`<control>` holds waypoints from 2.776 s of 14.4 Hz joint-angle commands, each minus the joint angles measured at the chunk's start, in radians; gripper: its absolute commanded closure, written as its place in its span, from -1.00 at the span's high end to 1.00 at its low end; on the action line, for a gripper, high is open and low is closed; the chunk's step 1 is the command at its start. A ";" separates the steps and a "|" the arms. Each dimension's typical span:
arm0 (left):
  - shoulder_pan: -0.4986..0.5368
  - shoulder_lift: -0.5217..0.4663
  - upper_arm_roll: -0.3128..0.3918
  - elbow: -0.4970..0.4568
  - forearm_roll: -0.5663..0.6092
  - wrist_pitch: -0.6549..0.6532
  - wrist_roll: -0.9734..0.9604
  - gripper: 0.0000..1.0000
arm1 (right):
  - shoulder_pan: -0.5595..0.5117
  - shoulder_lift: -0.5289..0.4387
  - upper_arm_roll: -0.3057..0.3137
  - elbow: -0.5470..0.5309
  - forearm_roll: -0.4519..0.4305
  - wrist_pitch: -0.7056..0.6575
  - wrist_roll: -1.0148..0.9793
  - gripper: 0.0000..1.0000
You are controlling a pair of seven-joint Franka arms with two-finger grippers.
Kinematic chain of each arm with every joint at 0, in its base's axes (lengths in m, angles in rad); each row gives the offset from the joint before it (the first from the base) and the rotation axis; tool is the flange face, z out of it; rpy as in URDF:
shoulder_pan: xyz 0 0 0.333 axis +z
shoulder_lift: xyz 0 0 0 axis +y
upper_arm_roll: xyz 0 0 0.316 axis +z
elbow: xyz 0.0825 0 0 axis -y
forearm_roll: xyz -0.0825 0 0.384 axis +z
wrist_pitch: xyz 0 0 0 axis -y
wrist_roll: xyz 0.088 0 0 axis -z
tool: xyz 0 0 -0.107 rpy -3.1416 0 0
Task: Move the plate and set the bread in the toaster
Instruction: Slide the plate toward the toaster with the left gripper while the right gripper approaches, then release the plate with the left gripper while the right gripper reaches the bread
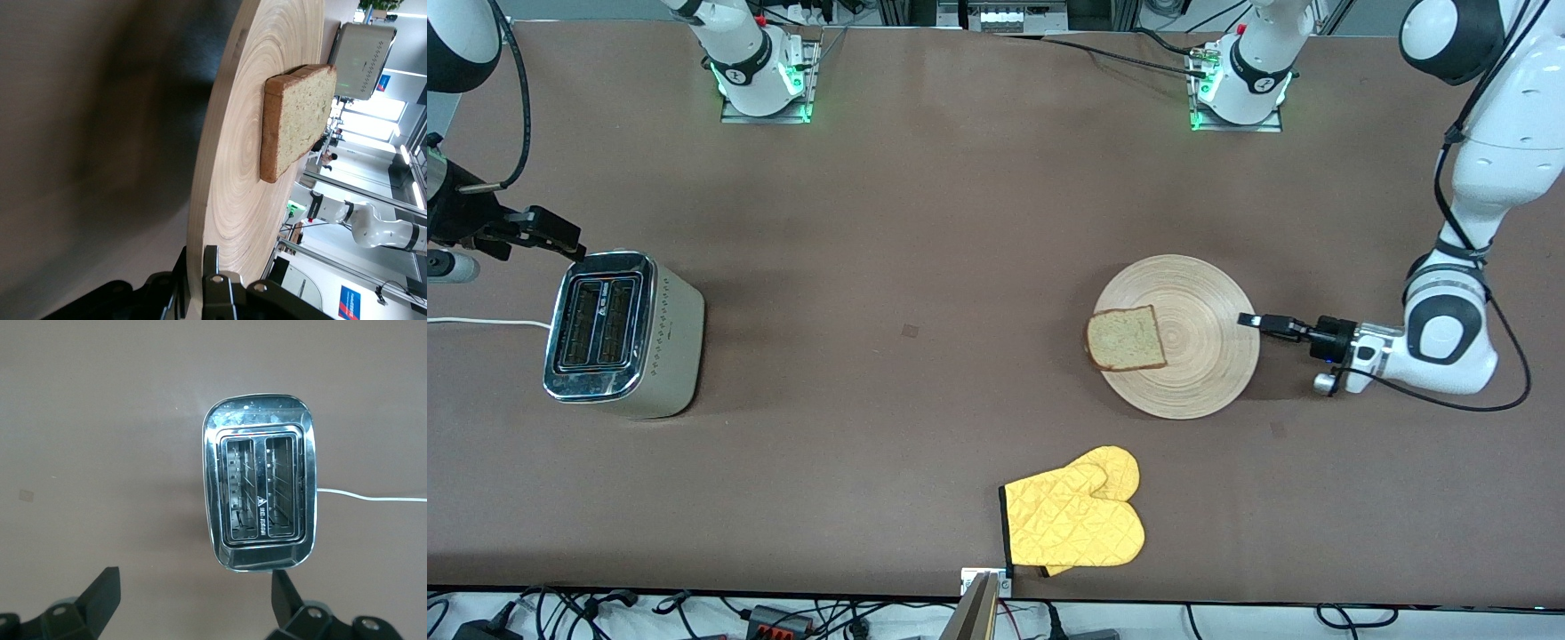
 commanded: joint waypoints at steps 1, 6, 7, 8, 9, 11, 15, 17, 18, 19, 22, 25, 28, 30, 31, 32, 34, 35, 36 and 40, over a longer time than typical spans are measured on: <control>-0.079 0.006 0.002 -0.001 -0.099 -0.053 -0.013 -0.98 | 0.000 0.014 0.005 -0.014 0.048 -0.003 0.012 1.00; -0.236 0.033 -0.006 0.008 -0.269 -0.071 -0.056 -0.98 | 0.059 0.066 0.005 -0.012 0.077 0.010 0.012 1.00; -0.280 0.038 -0.004 0.010 -0.312 -0.070 -0.066 -0.98 | 0.082 0.071 0.005 -0.012 0.077 0.015 0.012 1.00; -0.309 0.041 -0.004 0.011 -0.341 -0.064 -0.066 -0.98 | 0.101 0.083 0.003 -0.012 0.077 0.015 0.012 1.00; -0.334 0.055 -0.004 0.016 -0.372 -0.041 -0.060 -0.98 | 0.112 0.095 0.005 -0.010 0.077 0.012 0.015 1.00; -0.389 0.064 -0.004 0.017 -0.433 -0.002 -0.050 -0.98 | 0.126 0.132 0.005 -0.012 0.078 0.012 0.019 1.00; -0.495 0.067 -0.004 0.024 -0.512 0.091 -0.047 -0.99 | 0.191 0.157 0.005 -0.009 0.080 0.021 0.022 1.00; -0.540 0.064 -0.004 0.025 -0.515 0.168 -0.047 -0.99 | 0.204 0.176 0.005 -0.009 0.081 0.035 0.023 1.00; -0.550 0.064 -0.005 0.025 -0.516 0.211 -0.049 -0.99 | 0.211 0.193 0.005 -0.012 0.097 0.058 0.023 1.00; -0.573 0.064 -0.006 0.025 -0.532 0.238 -0.049 -0.99 | 0.210 0.203 0.005 -0.013 0.133 0.064 0.023 1.00; -0.618 0.066 -0.004 0.025 -0.566 0.249 -0.049 -0.99 | 0.211 0.241 0.005 -0.017 0.177 0.084 0.023 1.00; -0.635 0.066 -0.004 0.025 -0.581 0.289 -0.049 -0.98 | 0.218 0.292 0.005 -0.018 0.255 0.104 0.037 1.00; -0.658 0.069 -0.001 0.027 -0.576 0.311 -0.047 -0.98 | 0.228 0.332 0.005 -0.020 0.282 0.124 0.051 1.00; -0.662 0.075 -0.001 0.027 -0.578 0.314 -0.047 -0.91 | 0.244 0.351 0.005 -0.024 0.284 0.145 0.094 1.00; -0.670 0.075 0.002 0.027 -0.579 0.323 -0.047 -0.86 | 0.250 0.353 0.005 -0.030 0.284 0.150 0.103 1.00; -0.669 0.075 0.004 0.030 -0.578 0.329 -0.049 -0.79 | 0.262 0.364 0.005 -0.029 0.284 0.148 0.153 1.00; -0.667 0.076 0.007 0.033 -0.576 0.331 -0.049 -0.58 | 0.293 0.391 0.005 -0.029 0.284 0.151 0.203 1.00; -0.661 0.076 0.007 0.033 -0.573 0.329 -0.047 -0.48 | 0.297 0.394 0.005 -0.030 0.284 0.159 0.203 1.00; -0.658 0.075 0.008 0.033 -0.569 0.329 -0.046 -0.41 | 0.302 0.408 0.005 -0.029 0.284 0.164 0.203 1.00; -0.618 0.072 0.016 0.030 -0.498 0.318 -0.046 -0.17 | 0.308 0.450 0.005 -0.029 0.365 0.191 0.195 1.00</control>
